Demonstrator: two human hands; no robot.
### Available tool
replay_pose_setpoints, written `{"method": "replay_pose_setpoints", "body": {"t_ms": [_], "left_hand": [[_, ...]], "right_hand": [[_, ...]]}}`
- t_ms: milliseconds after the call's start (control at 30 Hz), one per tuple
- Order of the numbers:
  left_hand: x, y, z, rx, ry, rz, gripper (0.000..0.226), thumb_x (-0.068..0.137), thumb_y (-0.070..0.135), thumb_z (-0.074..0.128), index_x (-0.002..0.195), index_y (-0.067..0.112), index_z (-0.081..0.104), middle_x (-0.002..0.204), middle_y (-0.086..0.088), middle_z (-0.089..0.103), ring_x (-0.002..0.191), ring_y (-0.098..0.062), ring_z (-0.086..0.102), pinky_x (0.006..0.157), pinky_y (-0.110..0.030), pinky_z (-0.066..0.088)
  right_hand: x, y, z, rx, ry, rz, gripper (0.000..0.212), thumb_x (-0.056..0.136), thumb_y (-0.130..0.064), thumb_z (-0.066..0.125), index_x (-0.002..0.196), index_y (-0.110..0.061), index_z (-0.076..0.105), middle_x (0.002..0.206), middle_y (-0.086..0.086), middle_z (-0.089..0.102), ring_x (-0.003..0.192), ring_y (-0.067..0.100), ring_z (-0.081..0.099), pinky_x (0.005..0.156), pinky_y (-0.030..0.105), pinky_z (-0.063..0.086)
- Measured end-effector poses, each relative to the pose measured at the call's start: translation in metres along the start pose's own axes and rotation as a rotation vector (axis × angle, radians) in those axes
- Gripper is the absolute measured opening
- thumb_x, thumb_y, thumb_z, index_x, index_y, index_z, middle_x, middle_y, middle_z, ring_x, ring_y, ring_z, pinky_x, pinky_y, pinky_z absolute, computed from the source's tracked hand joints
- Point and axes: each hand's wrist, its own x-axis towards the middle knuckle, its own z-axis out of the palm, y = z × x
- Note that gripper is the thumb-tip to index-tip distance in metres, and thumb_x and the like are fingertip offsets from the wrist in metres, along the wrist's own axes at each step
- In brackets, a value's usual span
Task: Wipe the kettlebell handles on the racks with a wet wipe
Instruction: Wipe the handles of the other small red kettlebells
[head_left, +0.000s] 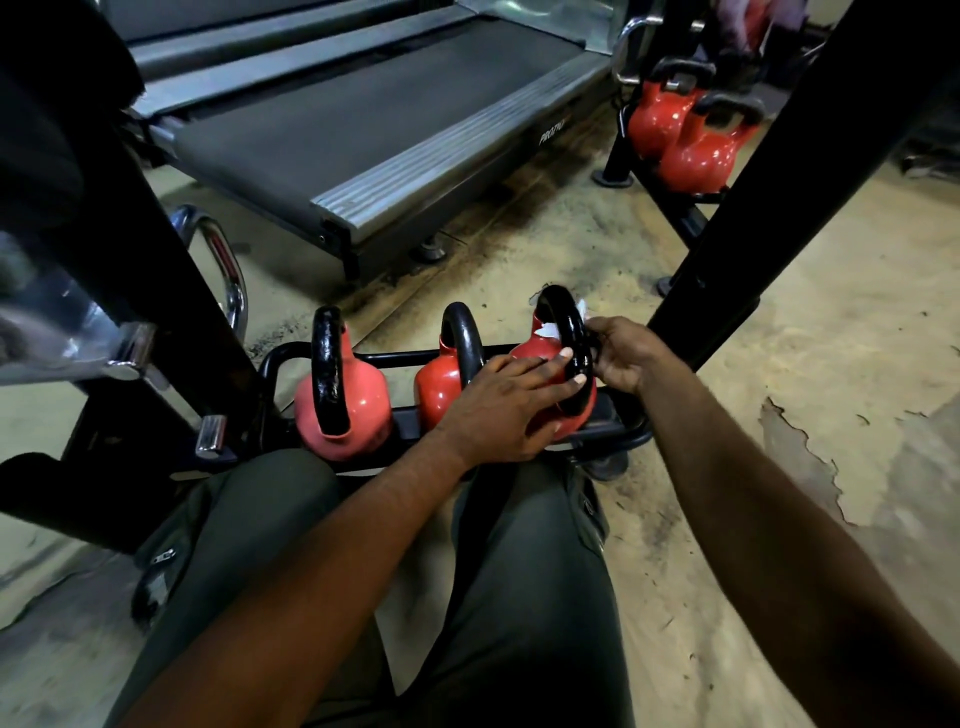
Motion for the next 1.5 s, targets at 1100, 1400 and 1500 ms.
{"method": "replay_pose_setpoints", "body": {"t_ms": [1100,1400,1500], "left_hand": [[0.109,-0.072,-0.024,-0.449,0.028,-0.341,0.028,0.094,0.034,0.059,0.120,0.032,0.069,0.124,0.007,0.068,0.116,-0.014,0.061,0.099,-0.033,0.048],[0.133,-0.092,-0.016,-0.678,-0.053,-0.362,0.026,0.087,0.039,0.072,0.110,0.029,0.075,0.112,0.010,0.073,0.104,-0.007,0.064,0.084,-0.019,0.043],[0.133,-0.091,-0.014,-0.684,-0.110,-0.350,0.027,0.087,0.037,0.073,0.111,0.027,0.075,0.112,0.011,0.073,0.106,-0.005,0.065,0.093,-0.023,0.047]], "right_hand": [[-0.021,0.015,0.013,0.235,0.015,-0.077,0.025,0.102,-0.016,0.046,0.088,-0.008,0.065,0.069,0.006,0.071,0.061,0.016,0.067,0.061,0.026,0.056],[-0.032,0.038,0.022,-0.622,0.537,-0.839,0.021,0.091,-0.038,0.066,0.092,-0.017,0.071,0.097,-0.005,0.067,0.094,0.010,0.062,0.086,0.033,0.050],[-0.023,0.041,0.037,-1.083,0.734,-0.895,0.020,0.083,-0.034,0.067,0.099,-0.022,0.069,0.105,0.003,0.056,0.102,0.022,0.053,0.089,0.038,0.037]]}}
